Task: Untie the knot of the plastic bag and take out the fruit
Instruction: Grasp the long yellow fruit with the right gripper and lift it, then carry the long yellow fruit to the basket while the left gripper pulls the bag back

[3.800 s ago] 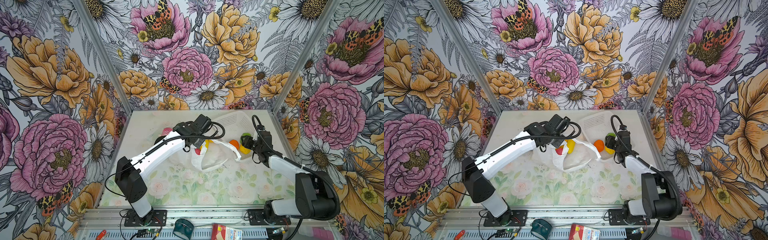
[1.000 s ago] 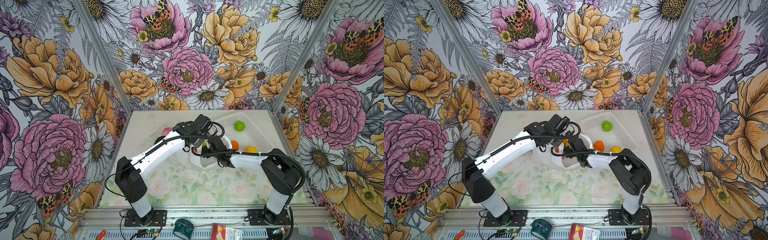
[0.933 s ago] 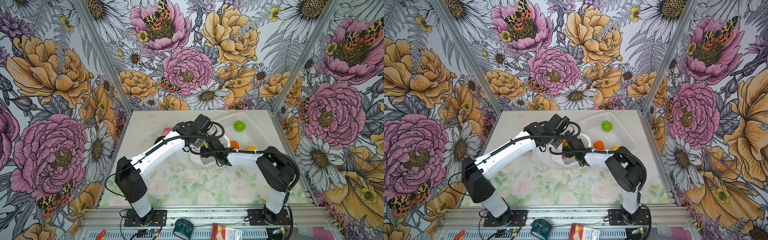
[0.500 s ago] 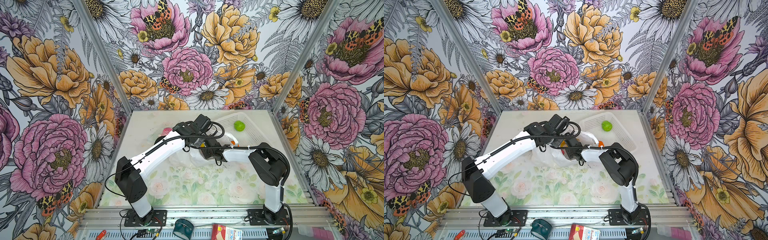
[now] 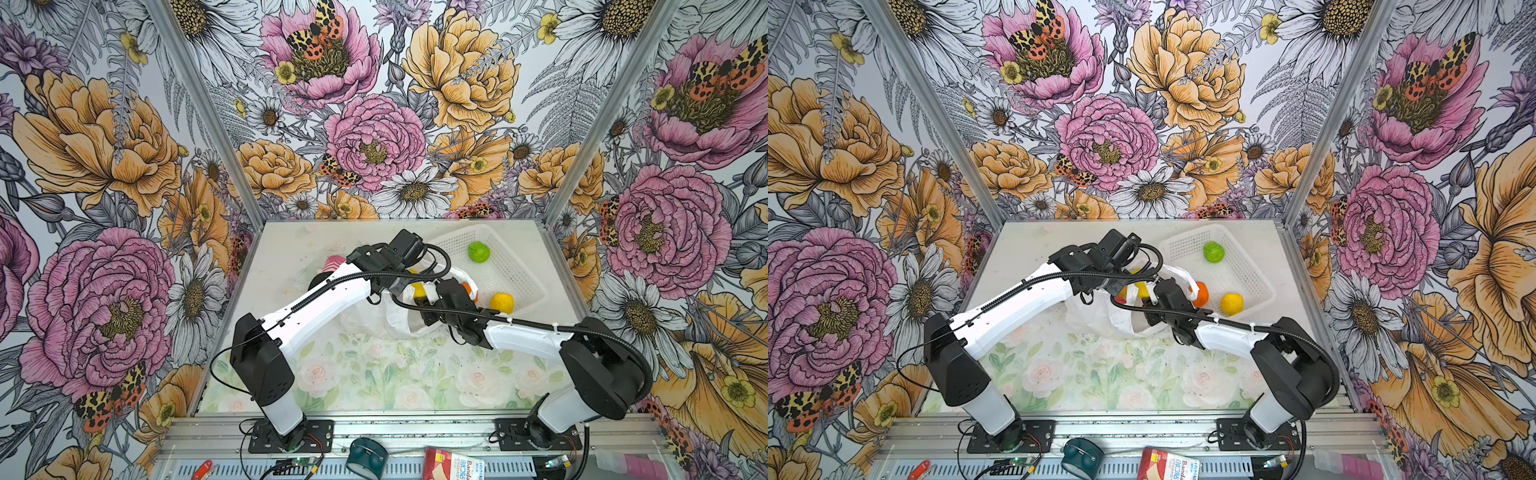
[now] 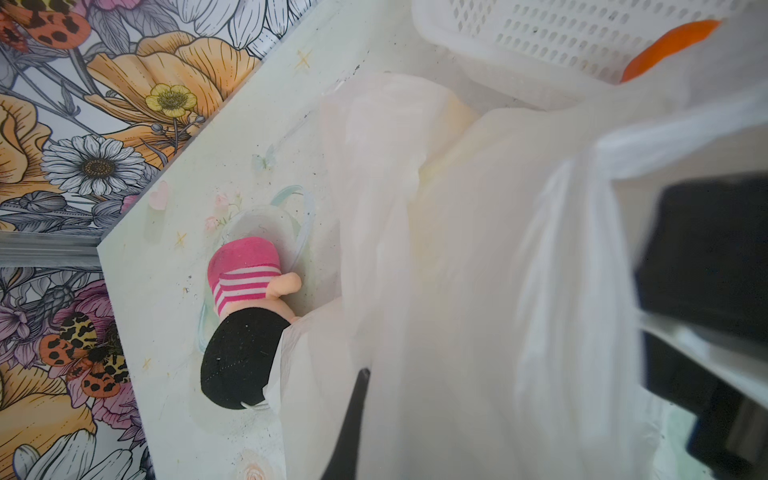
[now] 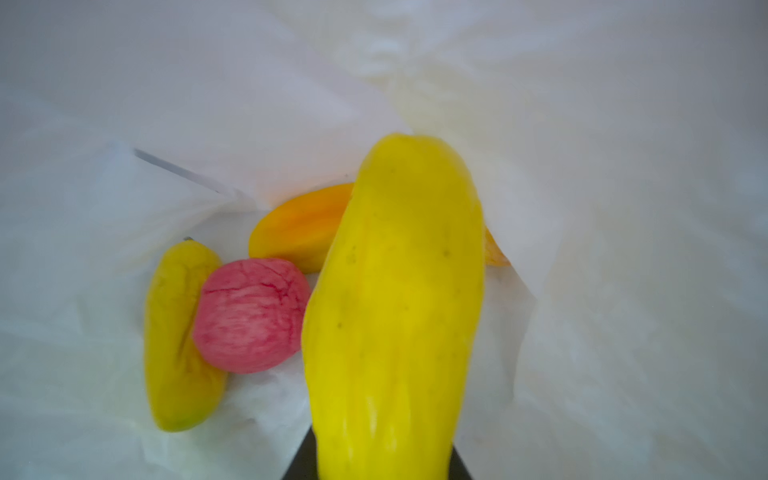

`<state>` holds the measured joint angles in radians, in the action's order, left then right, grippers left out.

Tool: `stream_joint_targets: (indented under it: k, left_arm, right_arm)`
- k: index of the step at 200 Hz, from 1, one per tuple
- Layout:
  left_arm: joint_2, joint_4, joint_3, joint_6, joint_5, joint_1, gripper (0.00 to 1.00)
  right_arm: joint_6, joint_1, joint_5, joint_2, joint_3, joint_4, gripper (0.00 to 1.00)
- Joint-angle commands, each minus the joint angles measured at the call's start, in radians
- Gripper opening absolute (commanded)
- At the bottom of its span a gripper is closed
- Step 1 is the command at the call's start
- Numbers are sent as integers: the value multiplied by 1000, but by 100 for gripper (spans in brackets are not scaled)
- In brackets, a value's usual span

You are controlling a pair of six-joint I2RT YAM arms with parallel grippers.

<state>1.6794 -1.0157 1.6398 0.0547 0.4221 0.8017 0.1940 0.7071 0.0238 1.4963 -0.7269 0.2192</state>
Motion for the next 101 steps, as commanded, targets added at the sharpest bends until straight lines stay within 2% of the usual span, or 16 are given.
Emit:
stream_joint_targets:
  k: [1, 25, 62, 101]
  left_arm:
    - [16, -26, -7, 18, 20, -9, 0]
    - [16, -26, -8, 18, 22, -12, 0]
    - [13, -26, -7, 17, 17, -15, 0]
    - [15, -27, -9, 14, 29, -18, 0]
  right_arm:
    - [-5, -6, -88, -94, 62, 154, 19]
    - [-23, 0, -131, -180, 124, 195, 16]
    - [-18, 0, -83, -343, 251, 287, 13]
    - [-17, -1, -85, -540, 355, 314, 13]
